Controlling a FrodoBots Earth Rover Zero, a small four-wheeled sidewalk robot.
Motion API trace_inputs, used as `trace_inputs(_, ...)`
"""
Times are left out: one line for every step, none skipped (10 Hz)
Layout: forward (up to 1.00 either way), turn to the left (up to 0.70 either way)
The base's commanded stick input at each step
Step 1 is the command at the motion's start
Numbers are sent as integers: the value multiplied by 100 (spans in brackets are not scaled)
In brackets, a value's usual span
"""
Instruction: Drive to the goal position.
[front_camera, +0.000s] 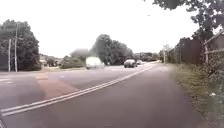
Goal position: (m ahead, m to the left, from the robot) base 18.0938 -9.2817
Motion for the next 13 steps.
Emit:
trace_inputs(50,0)
trace_inputs(70,0)
trace_inputs(90,0)
trace_inputs(100,-40)
trace_inputs(100,-40)
trace_inputs(100,-40)
trace_inputs(100,-40)
trace_inputs(100,-40)
trace_inputs(100,-40)
trace_inputs(100,-40)
trace_inputs(100,-40)
trace_inputs(100,-40)
trace_inputs(100,-40)
